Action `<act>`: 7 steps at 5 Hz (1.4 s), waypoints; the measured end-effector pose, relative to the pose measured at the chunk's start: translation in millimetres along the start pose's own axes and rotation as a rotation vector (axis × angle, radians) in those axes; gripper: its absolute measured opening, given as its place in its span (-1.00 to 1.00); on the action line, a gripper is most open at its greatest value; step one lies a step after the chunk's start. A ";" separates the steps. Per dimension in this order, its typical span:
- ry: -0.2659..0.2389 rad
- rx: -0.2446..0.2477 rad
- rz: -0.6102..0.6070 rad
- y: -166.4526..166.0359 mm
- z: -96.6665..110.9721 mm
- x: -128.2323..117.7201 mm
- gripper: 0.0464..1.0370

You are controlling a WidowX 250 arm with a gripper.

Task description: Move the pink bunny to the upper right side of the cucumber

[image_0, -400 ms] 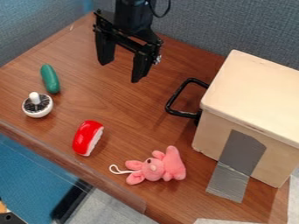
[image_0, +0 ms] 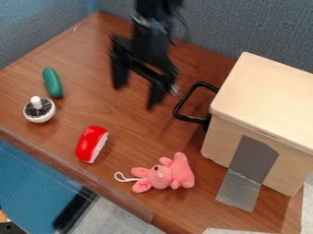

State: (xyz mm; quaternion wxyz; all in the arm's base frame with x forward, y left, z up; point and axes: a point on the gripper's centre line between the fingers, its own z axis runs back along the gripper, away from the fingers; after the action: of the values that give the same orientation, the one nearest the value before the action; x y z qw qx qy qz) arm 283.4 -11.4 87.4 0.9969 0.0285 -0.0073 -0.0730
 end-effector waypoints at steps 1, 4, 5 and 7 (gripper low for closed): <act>-0.010 0.022 -0.102 -44.1 -11.9 -5.6 0.92; 0.112 0.090 -0.201 -73.1 -77.4 -24.2 0.92; 0.113 0.102 -0.208 -70.2 -84.8 -27.9 0.84; 0.088 0.068 -0.105 -43.1 -62.0 -36.9 -0.20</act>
State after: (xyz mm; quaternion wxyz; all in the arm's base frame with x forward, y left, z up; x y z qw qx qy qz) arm 241.8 -45.1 22.6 0.9895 0.0661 0.0356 -0.1234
